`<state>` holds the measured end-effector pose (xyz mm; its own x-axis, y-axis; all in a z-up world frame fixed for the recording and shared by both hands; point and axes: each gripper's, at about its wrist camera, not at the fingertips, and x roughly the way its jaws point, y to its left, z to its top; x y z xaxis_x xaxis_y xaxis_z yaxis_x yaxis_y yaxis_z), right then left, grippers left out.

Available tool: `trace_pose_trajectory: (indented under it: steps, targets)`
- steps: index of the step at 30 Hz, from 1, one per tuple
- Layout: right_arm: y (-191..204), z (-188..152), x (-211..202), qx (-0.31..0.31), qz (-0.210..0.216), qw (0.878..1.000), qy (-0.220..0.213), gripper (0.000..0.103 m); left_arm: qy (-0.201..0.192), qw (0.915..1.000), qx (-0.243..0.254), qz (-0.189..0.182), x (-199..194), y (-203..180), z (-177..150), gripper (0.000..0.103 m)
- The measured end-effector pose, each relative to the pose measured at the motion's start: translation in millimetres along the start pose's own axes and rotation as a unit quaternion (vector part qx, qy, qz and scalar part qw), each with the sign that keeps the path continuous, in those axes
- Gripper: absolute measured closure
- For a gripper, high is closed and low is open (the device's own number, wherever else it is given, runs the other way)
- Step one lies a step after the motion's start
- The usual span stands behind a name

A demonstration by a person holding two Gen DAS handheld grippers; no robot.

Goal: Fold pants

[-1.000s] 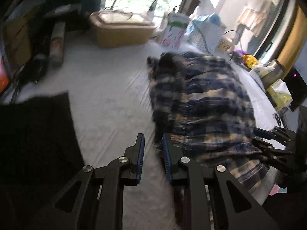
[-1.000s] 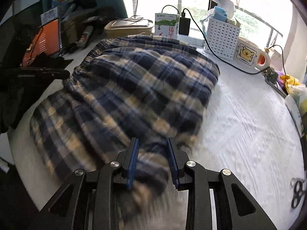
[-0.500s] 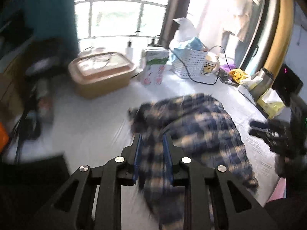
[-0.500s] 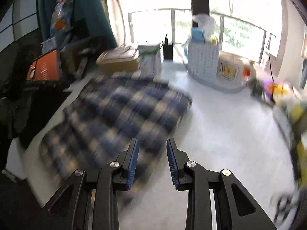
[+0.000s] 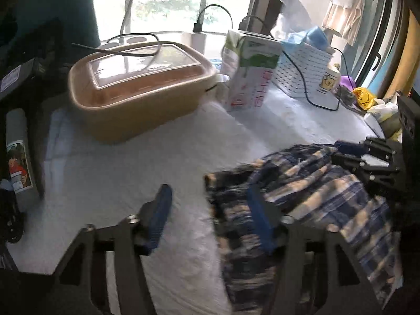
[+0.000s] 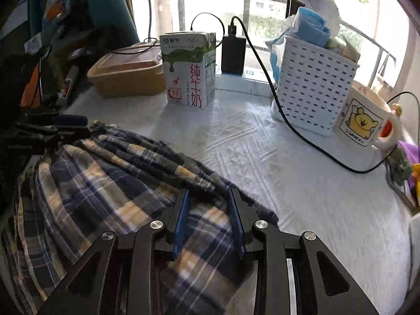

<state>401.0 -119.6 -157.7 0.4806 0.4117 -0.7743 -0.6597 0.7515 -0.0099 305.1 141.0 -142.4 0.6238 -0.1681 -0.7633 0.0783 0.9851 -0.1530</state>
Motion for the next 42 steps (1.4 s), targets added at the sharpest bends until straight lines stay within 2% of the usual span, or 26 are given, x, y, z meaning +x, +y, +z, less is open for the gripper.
trace_pose_trajectory:
  steps: [2, 3, 5, 7, 9, 11, 15, 19, 21, 23, 28, 34, 38, 42]
  targets:
    - [-9, 4, 6, 0.007, -0.012, 1.000, 0.007, 0.048, -0.004, 1.0000, 0.004, 0.003, 1, 2, -2, 0.040]
    - [-15, 5, 8, 0.022, -0.007, 1.000, 0.010, 0.047, -0.003, 1.0000, 0.006, 0.006, 1, 0, 0, 0.040]
    - [-23, 4, 8, 0.041, 0.002, 0.999, 0.009, 0.047, -0.002, 0.9997, 0.015, 0.017, -1, -2, 1, 0.040]
    - [-24, 2, -1, 0.048, -0.004, 0.999, -0.002, 0.046, 0.012, 0.9997, -0.006, 0.019, -5, 0, 6, 0.040]
    - [-24, 0, -12, 0.057, -0.012, 0.998, -0.011, 0.046, 0.016, 0.9991, -0.039, 0.001, -12, 7, 10, 0.041]
    - [-26, -1, -29, 0.069, -0.014, 0.997, -0.027, 0.044, -0.005, 0.9981, -0.057, -0.022, -29, 8, 12, 0.041]
    - [-32, -8, -55, 0.091, -0.017, 0.994, -0.051, 0.044, -0.027, 0.9964, -0.051, -0.062, -51, -5, 10, 0.041]
    - [-34, -13, -71, 0.109, -0.021, 0.992, -0.058, 0.041, 0.001, 0.9978, -0.028, -0.060, -34, -20, 2, 0.041]
    - [-35, -17, -74, 0.115, -0.022, 0.991, -0.058, 0.039, 0.024, 0.9964, -0.030, -0.076, -20, -23, -3, 0.041]
    - [-35, -22, -73, 0.124, -0.019, 0.991, -0.054, 0.037, 0.039, 0.9939, -0.041, -0.095, -9, -23, -6, 0.041]
    - [-42, -34, -64, 0.157, 0.001, 0.987, -0.040, 0.030, 0.043, 0.9927, -0.050, -0.101, -1, -20, -2, 0.041]
    - [-43, -39, -44, 0.177, 0.024, 0.984, -0.024, 0.029, 0.051, 0.9952, -0.015, -0.082, 6, -30, 1, 0.041]
    - [-43, -38, -31, 0.190, 0.045, 0.981, -0.016, 0.029, 0.031, 0.9962, -0.011, -0.081, 8, -31, -2, 0.043]
    - [-40, -33, -24, 0.191, 0.055, 0.980, -0.012, 0.022, 0.031, 0.9967, -0.005, -0.074, 8, -34, -2, 0.049]
